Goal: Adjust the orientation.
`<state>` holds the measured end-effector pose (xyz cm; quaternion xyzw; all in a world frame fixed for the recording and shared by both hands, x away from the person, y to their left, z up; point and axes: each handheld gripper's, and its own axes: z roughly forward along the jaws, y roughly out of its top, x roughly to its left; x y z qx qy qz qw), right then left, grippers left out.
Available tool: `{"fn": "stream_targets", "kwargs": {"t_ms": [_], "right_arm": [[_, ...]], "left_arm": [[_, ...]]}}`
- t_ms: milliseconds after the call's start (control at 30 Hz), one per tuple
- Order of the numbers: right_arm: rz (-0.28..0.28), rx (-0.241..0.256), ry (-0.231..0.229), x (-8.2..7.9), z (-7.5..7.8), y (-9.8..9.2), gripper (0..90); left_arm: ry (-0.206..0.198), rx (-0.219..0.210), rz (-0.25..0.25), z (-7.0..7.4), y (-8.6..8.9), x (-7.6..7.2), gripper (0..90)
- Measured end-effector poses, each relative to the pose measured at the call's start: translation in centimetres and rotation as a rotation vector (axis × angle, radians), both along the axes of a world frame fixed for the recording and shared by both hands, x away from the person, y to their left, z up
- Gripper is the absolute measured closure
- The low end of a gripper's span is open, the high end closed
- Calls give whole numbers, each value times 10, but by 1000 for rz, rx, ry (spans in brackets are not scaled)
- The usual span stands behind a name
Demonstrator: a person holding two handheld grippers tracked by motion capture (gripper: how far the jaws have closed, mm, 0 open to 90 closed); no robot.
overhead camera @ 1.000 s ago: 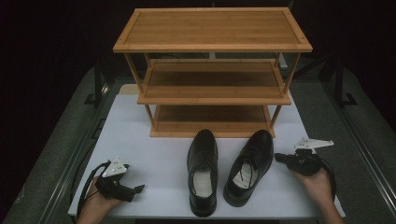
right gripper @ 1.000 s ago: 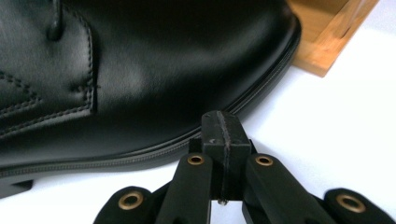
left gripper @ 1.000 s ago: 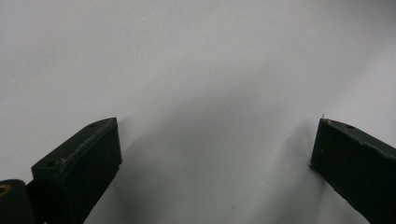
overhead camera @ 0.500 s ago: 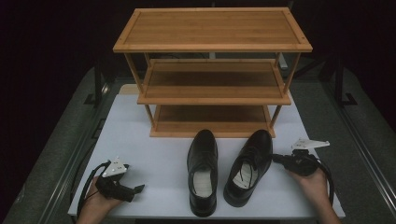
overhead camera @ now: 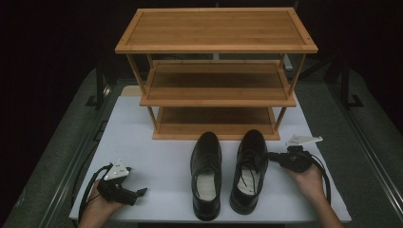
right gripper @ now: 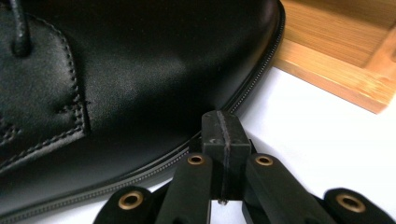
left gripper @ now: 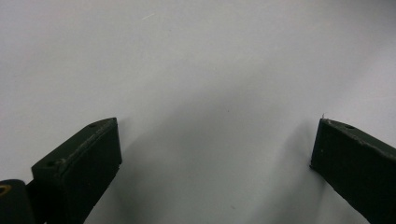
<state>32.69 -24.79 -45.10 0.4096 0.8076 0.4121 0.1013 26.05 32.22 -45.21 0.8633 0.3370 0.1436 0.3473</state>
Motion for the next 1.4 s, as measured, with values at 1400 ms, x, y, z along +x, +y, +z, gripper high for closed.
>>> {"fn": "stream_targets", "kwargs": {"t_ms": [1400], "right_arm": [[166, 19, 9, -59, 0, 22, 892]], "left_arm": [[-1, 3, -1, 0, 0, 0, 10]]}}
